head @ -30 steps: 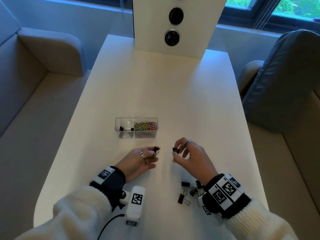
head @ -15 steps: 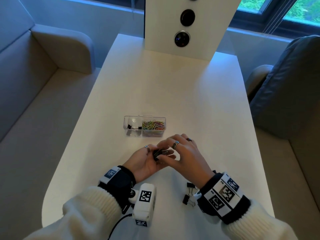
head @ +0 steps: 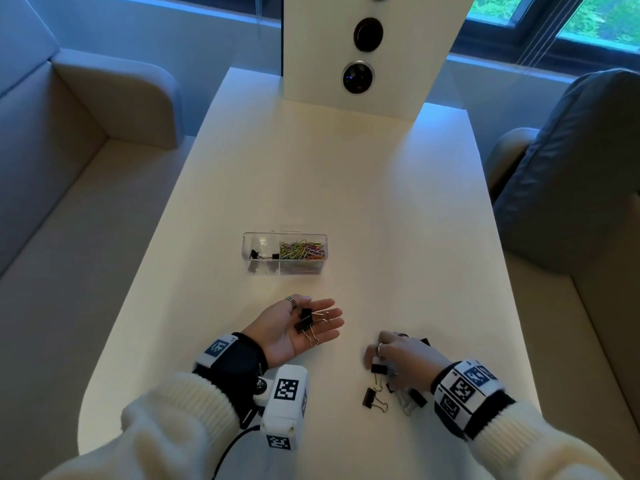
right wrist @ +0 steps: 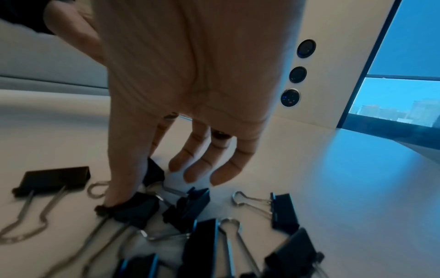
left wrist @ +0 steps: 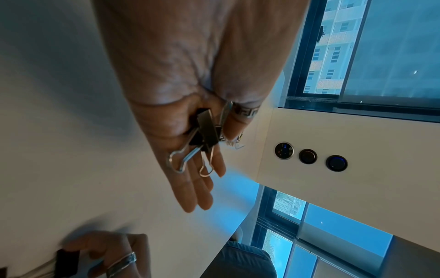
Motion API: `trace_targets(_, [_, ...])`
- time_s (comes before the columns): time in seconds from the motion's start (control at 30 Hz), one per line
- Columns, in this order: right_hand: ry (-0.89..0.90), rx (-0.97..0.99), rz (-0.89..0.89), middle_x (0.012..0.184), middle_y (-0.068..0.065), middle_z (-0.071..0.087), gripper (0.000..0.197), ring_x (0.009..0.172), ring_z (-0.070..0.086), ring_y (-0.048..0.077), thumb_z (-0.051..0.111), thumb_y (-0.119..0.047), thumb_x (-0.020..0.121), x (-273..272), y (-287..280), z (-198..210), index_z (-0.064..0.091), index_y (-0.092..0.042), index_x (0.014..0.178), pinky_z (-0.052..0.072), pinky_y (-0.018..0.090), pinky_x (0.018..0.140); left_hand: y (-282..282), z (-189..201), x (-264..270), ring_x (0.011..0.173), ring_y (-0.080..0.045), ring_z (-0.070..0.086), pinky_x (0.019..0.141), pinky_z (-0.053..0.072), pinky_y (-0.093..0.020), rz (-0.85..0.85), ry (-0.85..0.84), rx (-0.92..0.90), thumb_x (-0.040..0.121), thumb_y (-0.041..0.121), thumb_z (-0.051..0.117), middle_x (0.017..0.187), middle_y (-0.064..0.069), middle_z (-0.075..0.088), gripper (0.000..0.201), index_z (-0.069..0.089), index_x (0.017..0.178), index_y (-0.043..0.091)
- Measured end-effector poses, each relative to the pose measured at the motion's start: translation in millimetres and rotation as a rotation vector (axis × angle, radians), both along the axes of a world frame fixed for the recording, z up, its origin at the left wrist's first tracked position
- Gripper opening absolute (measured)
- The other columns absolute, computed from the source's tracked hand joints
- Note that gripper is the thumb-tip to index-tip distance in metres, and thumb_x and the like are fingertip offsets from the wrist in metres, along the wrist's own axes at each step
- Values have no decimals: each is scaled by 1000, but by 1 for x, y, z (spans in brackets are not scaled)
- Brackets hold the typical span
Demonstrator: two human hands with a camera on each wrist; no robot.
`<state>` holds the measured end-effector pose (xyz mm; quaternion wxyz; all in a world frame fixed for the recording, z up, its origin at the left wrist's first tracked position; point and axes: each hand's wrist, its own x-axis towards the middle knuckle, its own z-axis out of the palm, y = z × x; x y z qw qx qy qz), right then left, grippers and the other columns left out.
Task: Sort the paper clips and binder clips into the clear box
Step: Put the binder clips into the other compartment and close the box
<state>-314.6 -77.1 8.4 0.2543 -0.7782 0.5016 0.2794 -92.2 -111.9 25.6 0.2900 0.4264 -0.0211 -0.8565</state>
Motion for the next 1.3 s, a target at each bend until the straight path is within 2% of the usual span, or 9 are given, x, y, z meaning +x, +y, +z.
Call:
trace_targets(0.1, [-35, 16, -40, 116, 4, 49, 26, 98, 55, 21, 62, -14, 82, -1, -3, 2, 56, -9, 107, 41, 23, 76, 0, -3, -2, 73, -29, 70, 66, 60, -39, -3, -3, 8, 93, 17, 38, 87, -21, 69, 33, 63, 94, -4])
trace_targets(0.23, [-125, 42, -186, 109, -2, 51, 26, 90, 50, 14, 63, -17, 82, -5, -3, 4, 54, -16, 107, 44, 22, 78, 0, -7, -2, 71, -29, 71, 68, 58, -39, 13, -4, 12, 93, 15, 37, 83, -20, 69, 32, 63, 92, -3])
trace_targets(0.4, [-166, 56, -322, 92, -3, 54, 15, 74, 53, 12, 62, -21, 83, -14, 3, 0, 48, -22, 82, 46, 17, 61, 3, -12, 2, 71, -28, 70, 65, 60, -39, 22, -9, 35, 93, 15, 37, 83, -19, 70, 31, 62, 95, -3])
trace_targets(0.67, [-716, -250, -425, 67, -16, 52, 22, 61, 49, -2, 68, -20, 80, 27, -16, 50, 50, -27, 72, 39, 9, 59, 3, -14, 2, 71, -29, 71, 61, 58, -44, 0, -19, 56, 94, 19, 35, 84, -19, 69, 33, 62, 94, -1])
trace_targets(0.77, [-801, -330, -363, 74, -13, 60, 8, 67, 52, 1, 67, -22, 81, 63, -18, 61, 59, -20, 81, 40, 10, 65, 2, -16, 1, 76, -28, 70, 66, 58, -46, 1, 2, 44, 96, 23, 32, 94, -20, 67, 37, 57, 109, -2])
trace_targets(0.87, [-827, -429, -324, 91, -6, 65, 15, 85, 50, 4, 63, -29, 83, 82, -21, 57, 65, -18, 92, 38, 16, 80, 0, -14, 5, 92, -29, 64, 80, 55, -47, 35, 37, 22, 96, 25, 30, 107, -19, 62, 39, 56, 113, 1])
trace_targets(1.03, [-710, -578, -408, 125, -1, 52, 34, 116, 42, 18, 48, -33, 91, 89, -58, 50, 51, -19, 122, 35, 35, 99, -9, 4, 21, 67, -28, 70, 60, 60, -39, 168, -22, -33, 96, 15, 35, 78, -19, 69, 32, 61, 91, -2])
trace_targets(1.2, [-403, -435, -278, 151, -1, 21, 70, 139, 17, 24, 51, -41, 88, 99, -103, 38, 17, -20, 145, 24, 45, 110, -35, 22, 41, 61, -26, 69, 60, 58, -38, 322, -63, -106, 94, 10, 38, 82, -20, 65, 25, 59, 90, -2])
trace_targets(1.3, [-310, -412, -224, 150, -1, 27, 62, 138, 22, 23, 48, -38, 90, 104, -116, 29, 21, -22, 144, 25, 41, 108, -54, 23, 53, 57, -28, 69, 57, 57, -42, 444, -41, -72, 95, 10, 33, 80, -20, 62, 27, 56, 88, -1])
